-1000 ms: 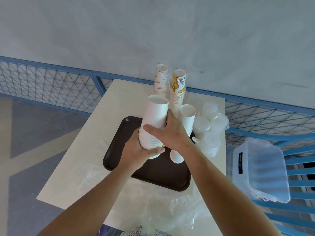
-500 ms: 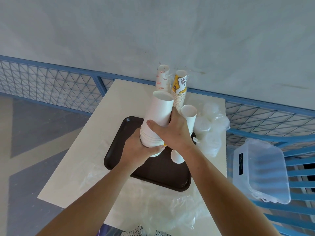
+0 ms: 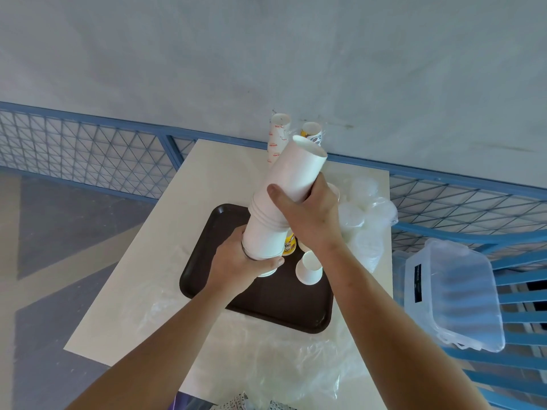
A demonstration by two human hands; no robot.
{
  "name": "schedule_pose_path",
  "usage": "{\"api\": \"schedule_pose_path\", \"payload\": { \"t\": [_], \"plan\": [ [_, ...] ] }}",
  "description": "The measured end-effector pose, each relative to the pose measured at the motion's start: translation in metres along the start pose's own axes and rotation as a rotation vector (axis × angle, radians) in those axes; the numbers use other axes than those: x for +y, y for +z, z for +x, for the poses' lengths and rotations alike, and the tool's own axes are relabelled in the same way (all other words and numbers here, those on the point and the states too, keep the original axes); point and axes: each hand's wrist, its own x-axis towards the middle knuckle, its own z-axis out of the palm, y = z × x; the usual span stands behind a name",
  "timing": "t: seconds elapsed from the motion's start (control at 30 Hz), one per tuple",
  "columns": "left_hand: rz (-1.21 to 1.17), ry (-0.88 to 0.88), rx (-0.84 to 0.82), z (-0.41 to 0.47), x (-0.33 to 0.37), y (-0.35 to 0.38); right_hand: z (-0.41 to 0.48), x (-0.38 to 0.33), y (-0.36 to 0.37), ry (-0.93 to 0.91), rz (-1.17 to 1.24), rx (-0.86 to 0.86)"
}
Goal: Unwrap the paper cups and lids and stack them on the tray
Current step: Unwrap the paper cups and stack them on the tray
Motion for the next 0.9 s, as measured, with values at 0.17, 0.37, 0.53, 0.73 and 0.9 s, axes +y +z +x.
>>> {"api": "schedule_pose_path", "payload": {
  "t": [0.17,0.37,0.53,0.73,0.9],
  "plan": [
    [0.034,0.028,0.002,0.001,0.001,-0.001,0.004,0.009,-0.001,0.077,0.119,0.052],
    [0.047,0.023,-0.005,0.0,-0.001,-0.001,0.004,0.012,-0.013,0.101,0.271,0.133],
    [0.02,-0.017,0.0,-0.001,-0.006,0.002,0.012,0.013,-0.031,0.135,0.471,0.194],
    [-0.003,-0.037,0.017,0.0,-0.007,0.004,0.026,0.016,-0.062,0.079,0.445,0.364],
    [-0.018,-0.044,0.03,0.001,-0.008,0.006,0.035,0.028,-0.074,-0.018,0.14,0.427]
  ]
}}
